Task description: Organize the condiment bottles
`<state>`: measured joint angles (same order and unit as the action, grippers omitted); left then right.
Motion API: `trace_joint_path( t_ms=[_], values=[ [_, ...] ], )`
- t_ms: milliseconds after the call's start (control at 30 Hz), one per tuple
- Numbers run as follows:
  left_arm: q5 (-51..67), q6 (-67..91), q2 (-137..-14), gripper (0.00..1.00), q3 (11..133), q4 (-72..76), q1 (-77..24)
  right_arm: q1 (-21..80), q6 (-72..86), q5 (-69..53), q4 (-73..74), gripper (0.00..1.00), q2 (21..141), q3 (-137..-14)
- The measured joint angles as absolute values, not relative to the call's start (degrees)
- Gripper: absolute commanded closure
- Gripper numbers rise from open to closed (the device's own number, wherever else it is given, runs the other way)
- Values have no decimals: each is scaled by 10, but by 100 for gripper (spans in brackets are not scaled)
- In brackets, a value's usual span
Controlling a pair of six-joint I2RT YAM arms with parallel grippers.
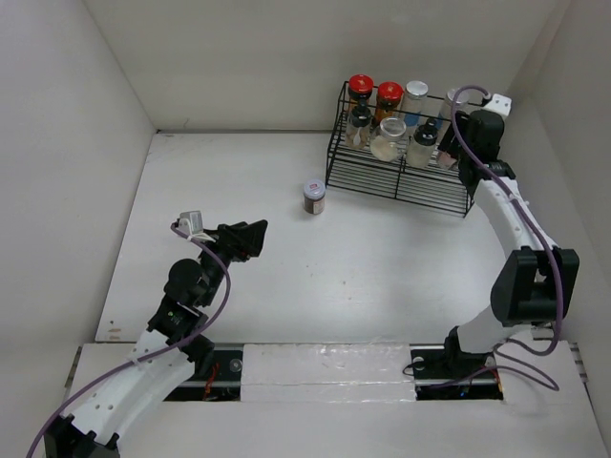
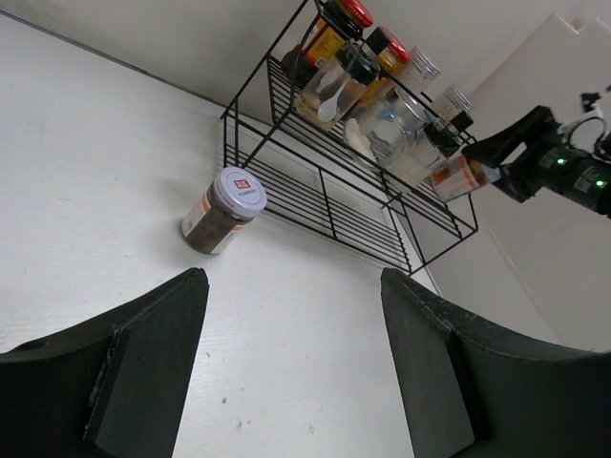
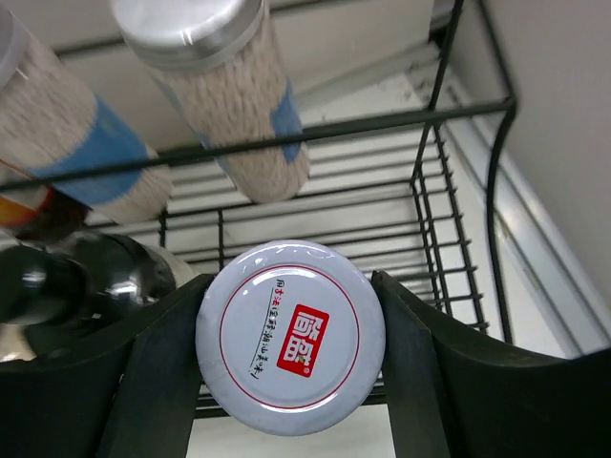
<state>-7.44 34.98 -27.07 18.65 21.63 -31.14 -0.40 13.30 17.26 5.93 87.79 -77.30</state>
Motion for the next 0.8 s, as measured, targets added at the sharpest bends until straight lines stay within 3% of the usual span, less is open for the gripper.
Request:
trace_joint_path(
  t_ms=[133,300,333,500,567,600,633,700,800],
  values=[
    [-76,350,-271,31,187,216,-311,-4,133,161,76,43,909,-768],
    [-76,350,-271,31,187,216,-311,-3,139,159,60,6,911,-768],
    [-76,350,-271,31,187,216,-311,-3,142,160,57,2,909,-768],
    [-76,350,-271,31,187,216,-311,-3,143,161,57,0,874,-768],
    [-76,350,-271,31,187,216,-311,0,145,161,57,26,838,-765],
    [-76,350,-271,31,187,216,-311,3,146,161,53,44,812,-757],
    [-76,350,-271,31,187,216,-311,11,145,161,41,72,778,-740],
    [-76,350,-270,33,187,216,-311,38,149,152,-6,85,696,-673],
    [-77,349,-271,43,187,216,-311,123,147,114,-89,87,616,-578]
  ],
)
